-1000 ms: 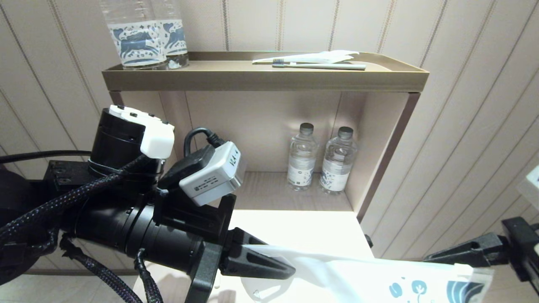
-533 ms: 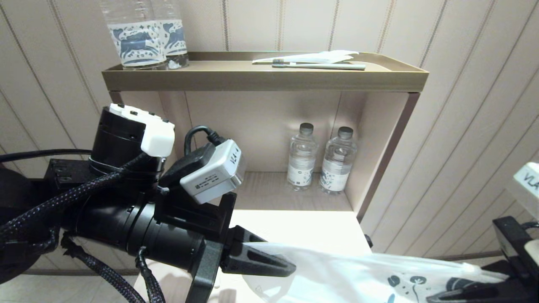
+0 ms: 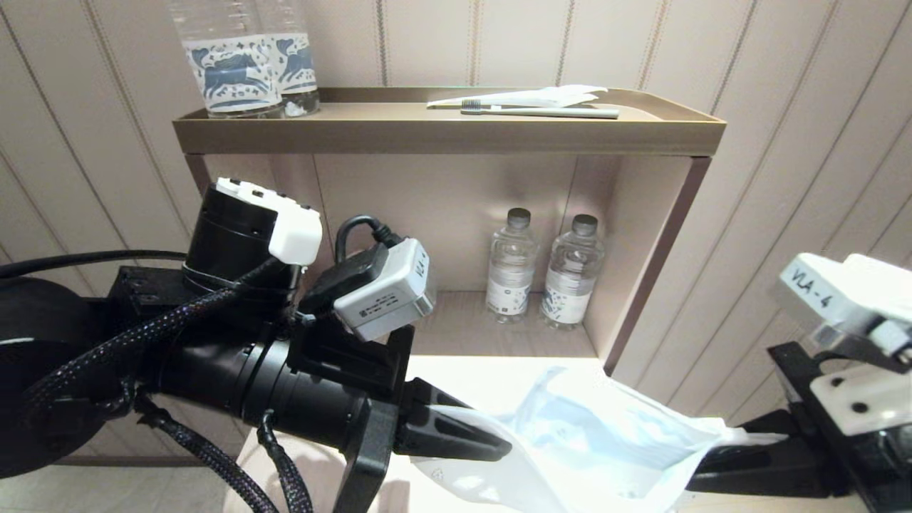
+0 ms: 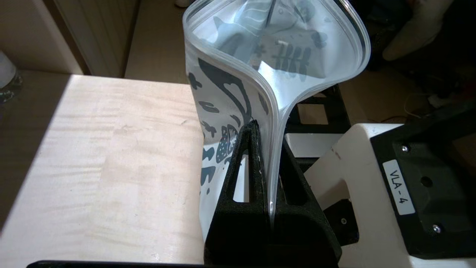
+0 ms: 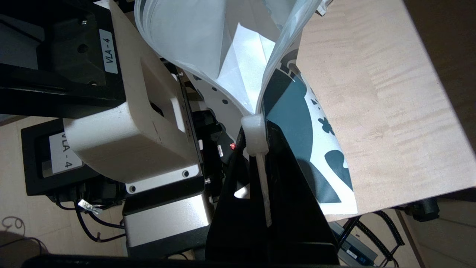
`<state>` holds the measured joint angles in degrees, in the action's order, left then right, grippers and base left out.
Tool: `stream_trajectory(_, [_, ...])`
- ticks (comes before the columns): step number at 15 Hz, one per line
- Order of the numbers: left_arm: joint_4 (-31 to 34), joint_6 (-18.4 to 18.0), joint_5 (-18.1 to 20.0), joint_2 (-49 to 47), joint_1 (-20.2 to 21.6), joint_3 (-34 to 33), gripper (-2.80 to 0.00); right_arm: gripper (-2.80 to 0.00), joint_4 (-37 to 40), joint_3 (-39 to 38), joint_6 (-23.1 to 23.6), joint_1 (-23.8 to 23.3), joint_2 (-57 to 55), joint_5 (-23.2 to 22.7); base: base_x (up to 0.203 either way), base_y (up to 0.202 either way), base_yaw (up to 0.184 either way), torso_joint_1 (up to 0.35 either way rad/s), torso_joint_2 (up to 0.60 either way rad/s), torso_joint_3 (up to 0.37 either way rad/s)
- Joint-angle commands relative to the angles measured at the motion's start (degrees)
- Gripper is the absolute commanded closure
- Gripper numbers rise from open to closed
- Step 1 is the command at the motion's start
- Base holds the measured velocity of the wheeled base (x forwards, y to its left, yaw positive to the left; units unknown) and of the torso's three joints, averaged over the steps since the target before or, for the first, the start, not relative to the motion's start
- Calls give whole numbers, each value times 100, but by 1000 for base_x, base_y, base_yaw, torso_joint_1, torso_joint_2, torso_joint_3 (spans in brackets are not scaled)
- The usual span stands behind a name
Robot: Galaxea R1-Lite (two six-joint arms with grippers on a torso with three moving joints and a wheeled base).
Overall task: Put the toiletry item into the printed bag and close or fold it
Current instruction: Hand it to the other hand
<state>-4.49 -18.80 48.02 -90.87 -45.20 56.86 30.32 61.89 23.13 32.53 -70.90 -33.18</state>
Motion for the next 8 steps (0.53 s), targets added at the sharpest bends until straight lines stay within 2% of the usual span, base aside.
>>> stream_trajectory(1, [-8, -10, -7, -130, -15, 33, 0, 0, 9, 68, 16, 42, -298, -21, 0, 0, 0, 0, 0, 0])
stream_trajectory(8, [26, -1, -110, -291, -66, 265, 0, 0, -141, 113, 8, 138, -422, -4, 0, 0, 0, 0, 0, 0])
